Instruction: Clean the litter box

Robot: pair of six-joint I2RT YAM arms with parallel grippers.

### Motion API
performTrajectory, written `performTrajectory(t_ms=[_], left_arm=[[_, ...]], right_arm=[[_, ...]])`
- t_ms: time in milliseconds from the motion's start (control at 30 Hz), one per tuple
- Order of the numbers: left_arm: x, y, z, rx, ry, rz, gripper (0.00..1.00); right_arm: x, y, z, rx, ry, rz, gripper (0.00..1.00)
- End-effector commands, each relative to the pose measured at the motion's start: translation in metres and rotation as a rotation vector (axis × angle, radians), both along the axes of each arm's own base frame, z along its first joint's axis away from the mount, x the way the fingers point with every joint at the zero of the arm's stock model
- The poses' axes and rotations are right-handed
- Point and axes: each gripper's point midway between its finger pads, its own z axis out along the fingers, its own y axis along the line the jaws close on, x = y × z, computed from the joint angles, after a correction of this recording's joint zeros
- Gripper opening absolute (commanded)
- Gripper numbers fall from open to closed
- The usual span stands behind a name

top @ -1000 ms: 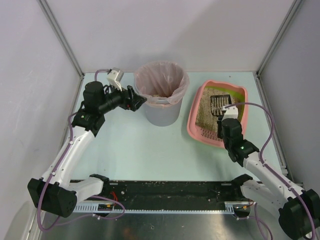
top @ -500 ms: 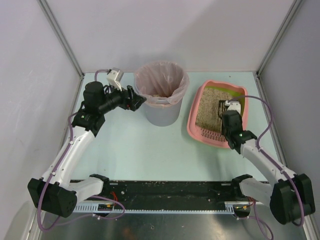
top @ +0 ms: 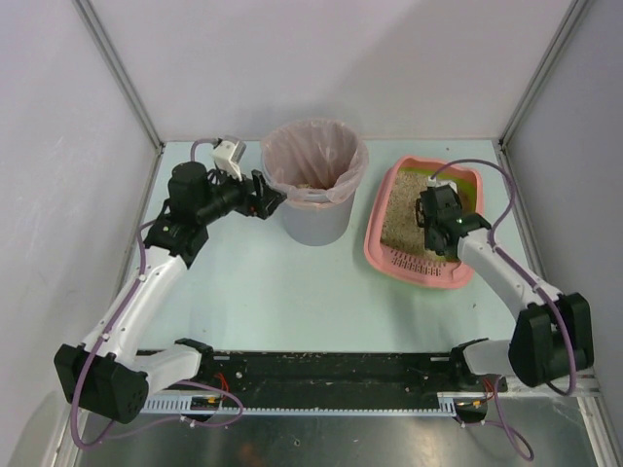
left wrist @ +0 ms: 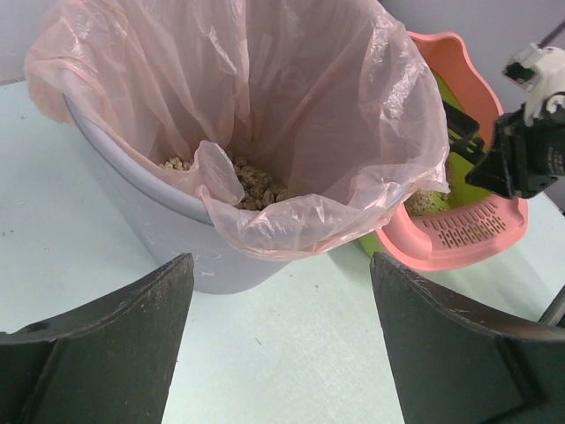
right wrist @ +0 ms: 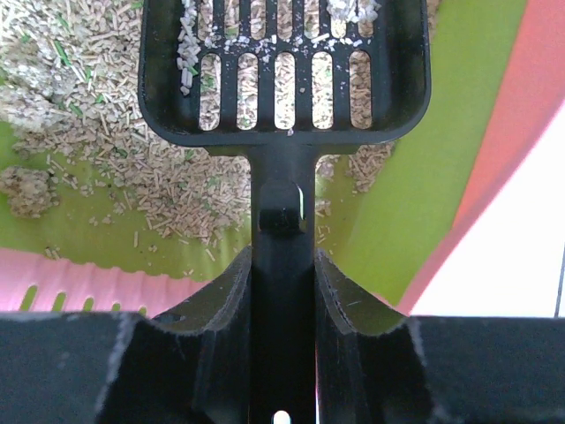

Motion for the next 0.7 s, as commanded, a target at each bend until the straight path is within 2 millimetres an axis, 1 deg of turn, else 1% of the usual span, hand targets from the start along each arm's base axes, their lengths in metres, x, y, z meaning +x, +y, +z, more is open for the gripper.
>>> performTrajectory(t_ms=[0,33,67,133,167,267,300,367,400,433,533,567,600,633,667], left_arm=[[-0.003,-0.004,0.014,0.007,-0.072,-0.015,0.85],[-0.003,-0.005,0.014,0.007,-0.072,-0.016,0.85],[-0.004,-0.005,0.014,0.007,-0.073,-0.018,0.85],[-0.005,-0.006,0.015,0.005,-0.074,-0.022,0.85],[-0.005,-0.006,0.014,0.005,-0.072,-0.021,0.85],[-0.005,-0.005,0.017,0.005,-0.081,-0.016,0.85],[-0.006,-0.005,0.016,0.006,-0.079,-0.018,0.85],[-0.006,-0.004,0.018,0.004,-0.084,-0.016,0.86],[-0.006,-0.004,0.018,0.004,-0.084,-0.016,0.86],[-0.006,-0.005,0.017,0.004,-0.082,-0.018,0.86],[-0.005,-0.005,0.016,0.006,-0.08,-0.018,0.86],[-0.005,-0.005,0.016,0.007,-0.079,-0.018,0.86],[-0.005,-0.005,0.016,0.007,-0.079,-0.02,0.86],[-0.005,-0.005,0.015,0.007,-0.077,-0.021,0.86],[-0.006,-0.006,0.015,0.007,-0.076,-0.023,0.86]], right_arm=[[0.006,0.003,-0.014,-0.006,0.122,0.038,0.0],[0.008,0.006,-0.014,0.005,0.145,0.05,0.0],[0.009,0.009,-0.023,0.004,0.184,0.07,0.0],[0.014,0.016,-0.025,0.031,0.208,0.096,0.0],[0.015,0.017,-0.03,0.039,0.229,0.107,0.0],[0.022,0.028,-0.029,0.126,0.248,0.145,0.0],[0.024,0.028,-0.033,0.135,0.269,0.157,0.0],[0.029,0.024,-0.03,0.145,0.285,0.151,0.0],[0.03,0.022,-0.035,0.138,0.307,0.147,0.0],[0.036,0.021,-0.029,0.136,0.306,0.142,0.0],[0.042,0.021,-0.026,0.132,0.322,0.136,0.0],[0.049,0.023,-0.018,0.14,0.303,0.139,0.0],[0.05,0.023,-0.016,0.14,0.313,0.143,0.0],[0.052,0.023,-0.019,0.14,0.33,0.144,0.0],[0.06,0.024,-0.013,0.144,0.318,0.145,0.0]])
